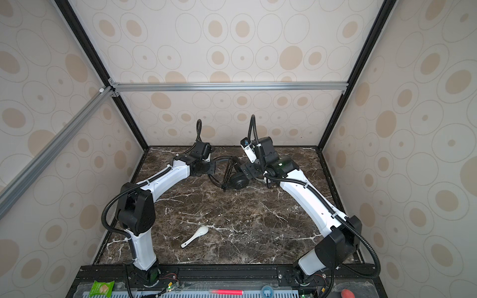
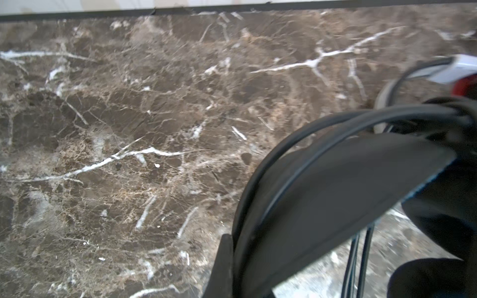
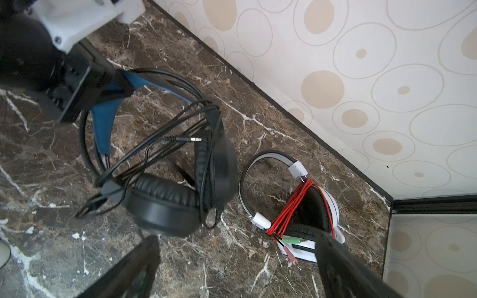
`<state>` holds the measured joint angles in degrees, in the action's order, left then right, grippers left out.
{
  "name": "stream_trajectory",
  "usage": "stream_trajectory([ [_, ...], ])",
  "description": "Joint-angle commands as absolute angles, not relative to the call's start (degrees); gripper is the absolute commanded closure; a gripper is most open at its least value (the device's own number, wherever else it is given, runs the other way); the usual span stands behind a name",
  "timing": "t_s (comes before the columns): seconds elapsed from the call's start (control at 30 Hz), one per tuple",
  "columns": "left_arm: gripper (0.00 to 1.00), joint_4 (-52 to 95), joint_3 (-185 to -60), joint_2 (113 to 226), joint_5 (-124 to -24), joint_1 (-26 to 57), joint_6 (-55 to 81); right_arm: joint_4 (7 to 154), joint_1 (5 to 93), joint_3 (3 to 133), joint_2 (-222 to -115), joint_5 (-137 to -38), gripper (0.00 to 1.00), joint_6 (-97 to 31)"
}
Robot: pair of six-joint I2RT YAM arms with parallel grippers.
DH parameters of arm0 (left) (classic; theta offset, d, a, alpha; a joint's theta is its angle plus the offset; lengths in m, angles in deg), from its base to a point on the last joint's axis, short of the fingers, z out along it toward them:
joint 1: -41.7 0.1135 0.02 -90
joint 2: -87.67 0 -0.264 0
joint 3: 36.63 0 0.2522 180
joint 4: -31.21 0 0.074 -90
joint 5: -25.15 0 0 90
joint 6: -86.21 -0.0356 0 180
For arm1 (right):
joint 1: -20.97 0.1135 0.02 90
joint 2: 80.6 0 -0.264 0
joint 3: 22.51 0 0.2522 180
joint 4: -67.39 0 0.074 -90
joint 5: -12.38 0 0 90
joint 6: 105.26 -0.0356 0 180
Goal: Wrap the headphones
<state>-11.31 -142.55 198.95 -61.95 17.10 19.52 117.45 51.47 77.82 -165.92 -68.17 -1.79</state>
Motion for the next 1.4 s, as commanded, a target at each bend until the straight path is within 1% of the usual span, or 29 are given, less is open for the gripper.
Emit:
stream_trajectory([
  [0.0, 1.0, -6.4, -145.0, 201.1, -63.0, 18.9, 22.8, 115.9, 50.5, 74.9, -163.5, -67.6, 0.0, -4.3],
  [0.3, 1.0, -9.7, -156.8, 213.6, -65.5, 21.3, 22.1, 112.7, 49.3, 69.6, -159.1, -66.3, 0.0, -6.5],
  [0.4, 1.0, -9.9, -158.5, 215.8, -66.2, 21.3, 22.0, 112.2, 48.4, 68.8, -158.2, -67.3, 0.0, -6.9],
  [0.47, 0.98, -9.3, -158.5, 216.5, -66.7, 21.3, 22.2, 111.8, 48.1, 68.4, -157.8, -67.6, 0.0, -7.4],
  [0.67, 0.83, -8.5, -157.2, 217.4, -67.1, 21.3, 23.0, 110.8, 47.7, 68.4, -158.0, -68.3, 0.0, -8.1],
  [0.77, 0.66, -7.8, -156.3, 216.8, -67.3, 21.4, 23.0, 110.8, 47.6, 69.0, -158.5, -68.5, 0.0, -8.0],
  [0.83, 0.52, -7.9, -156.1, 216.5, -67.2, 21.5, 22.8, 110.7, 47.6, 69.4, -158.9, -68.9, 0.0, -7.9],
  [0.87, 0.48, -7.8, -156.0, 216.2, -67.1, 21.6, 22.7, 110.6, 47.6, 69.6, -159.0, -68.9, 0.0, -7.9],
  [0.97, 0.4, -7.0, -154.5, 214.9, -67.2, 21.8, 22.7, 110.4, 47.6, 70.0, -159.4, -69.1, 0.0, -8.1],
  [1.1, 0.38, -6.8, -152.8, 212.8, -66.8, 22.1, 21.9, 110.4, 47.5, 70.5, -159.5, -68.8, 0.0, -8.2],
  [1.17, 0.31, -6.6, -151.5, 211.3, -66.9, 22.5, 21.3, 110.6, 47.5, 70.7, -159.4, -68.2, 0.0, -8.2],
  [1.27, 0.18, -5.1, -147.8, 207.7, -67.0, 23.2, 20.3, 110.4, 47.5, 69.7, -158.6, -66.7, 0.0, -8.3],
  [1.37, 0.07, -3.2, -142.5, 202.3, -65.5, 23.6, 18.4, 108.4, 47.4, 66.4, -156.7, -63.4, 0.0, -9.2],
])
